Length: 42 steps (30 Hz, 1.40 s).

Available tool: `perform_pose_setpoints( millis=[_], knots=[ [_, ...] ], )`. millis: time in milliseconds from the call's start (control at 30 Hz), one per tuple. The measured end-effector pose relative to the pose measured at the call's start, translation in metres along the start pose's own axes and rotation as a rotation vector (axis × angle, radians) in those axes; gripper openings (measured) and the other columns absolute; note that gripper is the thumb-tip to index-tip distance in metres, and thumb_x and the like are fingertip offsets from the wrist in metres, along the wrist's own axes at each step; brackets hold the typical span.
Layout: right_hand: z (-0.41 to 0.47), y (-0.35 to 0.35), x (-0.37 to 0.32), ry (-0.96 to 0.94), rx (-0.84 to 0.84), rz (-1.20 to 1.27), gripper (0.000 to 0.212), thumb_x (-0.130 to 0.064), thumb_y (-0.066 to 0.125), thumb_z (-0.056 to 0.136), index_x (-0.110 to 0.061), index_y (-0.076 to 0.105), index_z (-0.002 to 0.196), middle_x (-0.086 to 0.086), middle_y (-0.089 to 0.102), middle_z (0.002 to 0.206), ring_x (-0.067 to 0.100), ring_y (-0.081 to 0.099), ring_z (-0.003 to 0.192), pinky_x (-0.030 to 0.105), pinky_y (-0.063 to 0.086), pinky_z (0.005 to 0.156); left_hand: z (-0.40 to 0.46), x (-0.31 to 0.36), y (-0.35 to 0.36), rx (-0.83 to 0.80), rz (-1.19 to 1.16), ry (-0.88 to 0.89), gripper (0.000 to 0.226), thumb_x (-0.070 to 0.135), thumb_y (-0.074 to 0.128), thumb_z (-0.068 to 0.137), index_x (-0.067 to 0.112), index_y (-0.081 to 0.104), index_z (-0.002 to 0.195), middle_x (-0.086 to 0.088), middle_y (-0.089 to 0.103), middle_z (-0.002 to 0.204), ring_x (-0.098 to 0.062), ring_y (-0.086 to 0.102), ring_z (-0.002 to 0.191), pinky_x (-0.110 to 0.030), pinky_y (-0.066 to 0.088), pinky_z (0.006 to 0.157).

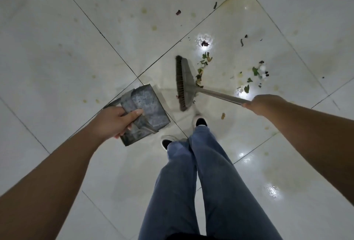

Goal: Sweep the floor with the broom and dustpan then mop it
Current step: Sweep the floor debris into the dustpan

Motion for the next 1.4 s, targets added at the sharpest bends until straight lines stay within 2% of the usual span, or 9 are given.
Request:
perform_pose_setpoints(
  millis=[100, 233, 400, 533, 767, 900, 1000, 1333, 1400],
  knots=[
    [0.001, -0.01, 0.054, 0.09, 0.021, 0.02, 0.053, -0.055, 0.031, 0.096, -0.015, 0.046, 0.066, 0.003, 0.053, 0.067, 0.017, 0.048, 0.059, 0.027, 0.039, 0.067, 0.002, 0.01, 0.002, 0.008, 0.018, -0.001, 0.053, 0.053, 0.058, 0.083, 0.01, 0.058, 0.051, 0.001, 0.051, 0.033, -0.012, 0.045, 0.031, -0.022, 0.037, 0.045],
    [0.0, -0.019, 0.102, 0.181, -0.003, 0.092, 0.054, -0.051, 0.034, 0.098, -0.01, 0.045, 0.064, 0.006, 0.052, 0.063, 0.019, 0.047, 0.057, 0.028, 0.039, 0.07, 0.004, 0.027, 0.006, -0.002, 0.025, 0.01, 0.053, 0.053, 0.058, 0.082, 0.012, 0.058, 0.05, 0.001, 0.052, 0.034, -0.007, 0.046, 0.029, -0.02, 0.038, 0.04],
    [-0.012, -0.035, 0.112, 0.198, 0.047, 0.309, 0.051, -0.039, 0.038, 0.099, -0.007, 0.044, 0.06, 0.006, 0.046, 0.053, 0.016, 0.042, 0.048, 0.025, 0.035, 0.054, 0.012, 0.055, -0.003, 0.022, 0.007, 0.036, 0.056, 0.055, 0.056, 0.082, 0.005, 0.061, 0.056, 0.001, 0.051, 0.033, -0.009, 0.045, 0.03, -0.024, 0.037, 0.045],
    [-0.013, -0.031, 0.089, 0.142, -0.05, 0.572, 0.052, -0.041, 0.045, 0.096, -0.006, 0.043, 0.058, -0.001, 0.035, 0.023, 0.013, 0.033, 0.038, 0.019, 0.025, 0.043, 0.027, 0.081, -0.015, 0.006, -0.064, 0.077, 0.058, 0.052, 0.055, 0.084, 0.012, 0.054, 0.042, -0.002, 0.046, 0.031, -0.01, 0.04, 0.028, -0.016, 0.039, 0.038],
    [0.029, -0.067, -0.015, 0.008, 0.004, 0.557, 0.046, -0.046, 0.04, 0.096, -0.011, 0.046, 0.066, 0.001, 0.046, 0.059, 0.014, 0.043, 0.047, 0.022, 0.029, 0.043, 0.062, 0.098, -0.022, 0.015, -0.05, 0.117, 0.059, 0.054, 0.051, 0.085, 0.006, 0.055, 0.05, -0.002, 0.043, 0.029, -0.011, 0.035, 0.026, -0.011, 0.032, 0.034],
    [0.041, -0.062, -0.016, 0.061, -0.082, 0.57, 0.042, -0.045, 0.039, 0.097, -0.007, 0.058, 0.097, 0.001, 0.041, 0.056, 0.014, 0.037, 0.045, 0.022, 0.028, 0.043, 0.075, 0.102, -0.029, 0.002, -0.012, 0.141, 0.057, 0.052, 0.054, 0.085, 0.007, 0.055, 0.05, -0.002, 0.042, 0.029, -0.01, 0.035, 0.026, -0.014, 0.033, 0.035],
    [0.035, -0.045, 0.025, 0.152, -0.134, 0.659, 0.052, -0.047, 0.039, 0.097, -0.001, 0.056, 0.113, 0.004, 0.039, 0.054, 0.016, 0.035, 0.045, 0.023, 0.027, 0.044, 0.08, 0.108, -0.033, -0.022, 0.048, 0.153, 0.058, 0.056, 0.053, 0.084, 0.008, 0.056, 0.05, -0.002, 0.045, 0.032, -0.01, 0.038, 0.029, -0.024, 0.036, 0.047],
    [-0.004, -0.007, 0.128, 0.423, -0.121, 1.039, 0.039, -0.022, 0.042, 0.1, -0.006, 0.04, 0.064, 0.008, 0.037, 0.055, 0.017, 0.033, 0.045, 0.021, 0.028, 0.04, 0.075, 0.136, -0.036, 0.001, 0.019, 0.176, 0.053, 0.046, 0.057, 0.086, 0.005, 0.056, 0.052, 0.002, 0.043, 0.029, -0.006, 0.035, 0.025, -0.016, 0.033, 0.036],
    [-0.004, 0.0, 0.123, 0.439, -0.185, 1.12, 0.039, -0.017, 0.04, 0.1, -0.006, 0.039, 0.063, 0.008, 0.04, 0.041, 0.015, 0.037, 0.034, 0.016, 0.027, 0.035, 0.078, 0.145, -0.034, 0.009, -0.013, 0.188, 0.052, 0.042, 0.059, 0.087, 0.008, 0.05, 0.049, 0.003, 0.041, 0.027, -0.004, 0.033, 0.023, -0.01, 0.027, 0.03]
  ],
)
Point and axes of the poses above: each hand's wrist, its own z-axis towards the middle knuckle, its own y-axis out of the palm, x = y × z, the point moved 7 cm from there along z, towards the middle knuckle
